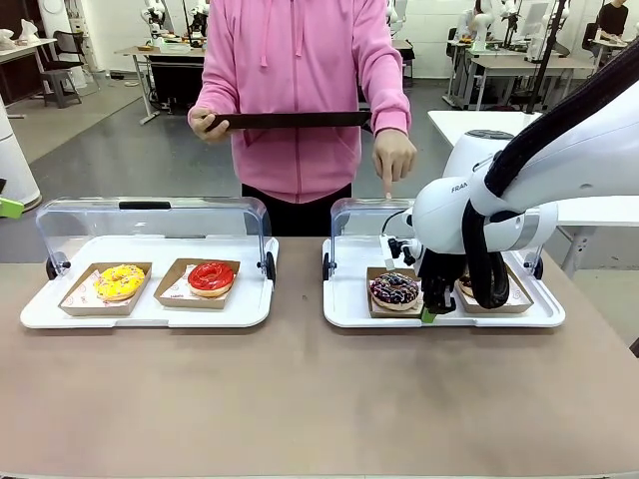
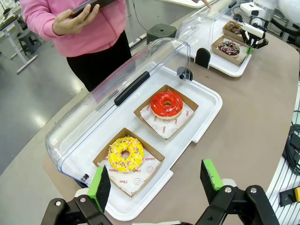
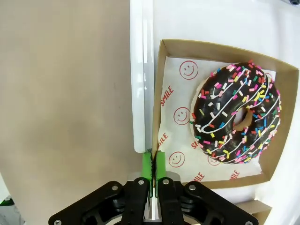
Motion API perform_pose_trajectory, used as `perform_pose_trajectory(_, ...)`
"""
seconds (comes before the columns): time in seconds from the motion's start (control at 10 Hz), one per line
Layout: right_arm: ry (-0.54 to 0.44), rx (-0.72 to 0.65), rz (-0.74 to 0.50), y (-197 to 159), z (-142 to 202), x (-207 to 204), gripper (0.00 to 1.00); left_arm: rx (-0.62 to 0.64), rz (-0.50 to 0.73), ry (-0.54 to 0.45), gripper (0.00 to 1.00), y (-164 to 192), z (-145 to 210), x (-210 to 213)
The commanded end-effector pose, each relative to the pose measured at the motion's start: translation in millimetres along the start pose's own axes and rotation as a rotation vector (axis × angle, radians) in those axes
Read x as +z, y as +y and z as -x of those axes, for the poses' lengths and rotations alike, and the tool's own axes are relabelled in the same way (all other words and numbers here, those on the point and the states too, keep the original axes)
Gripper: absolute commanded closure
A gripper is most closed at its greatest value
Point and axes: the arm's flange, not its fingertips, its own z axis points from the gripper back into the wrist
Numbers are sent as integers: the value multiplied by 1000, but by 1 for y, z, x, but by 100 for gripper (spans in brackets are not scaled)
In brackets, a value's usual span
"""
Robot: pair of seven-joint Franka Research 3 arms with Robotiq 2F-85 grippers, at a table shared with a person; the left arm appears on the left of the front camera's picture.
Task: Provide the desired donut to the person.
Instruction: Pick up and lift the Paper togo box containing the Donut pointed at by the person.
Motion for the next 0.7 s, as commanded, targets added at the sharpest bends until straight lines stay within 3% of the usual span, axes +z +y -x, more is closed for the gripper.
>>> perform_pose_trajectory(0.0, -19, 12, 9, -15, 2, 4, 100, 7, 5, -8, 0, 1, 0, 0)
perform_pose_trajectory(0.6, -34, 9, 9, -9, -1, 22, 100, 7, 5, -8, 0, 1, 0, 0)
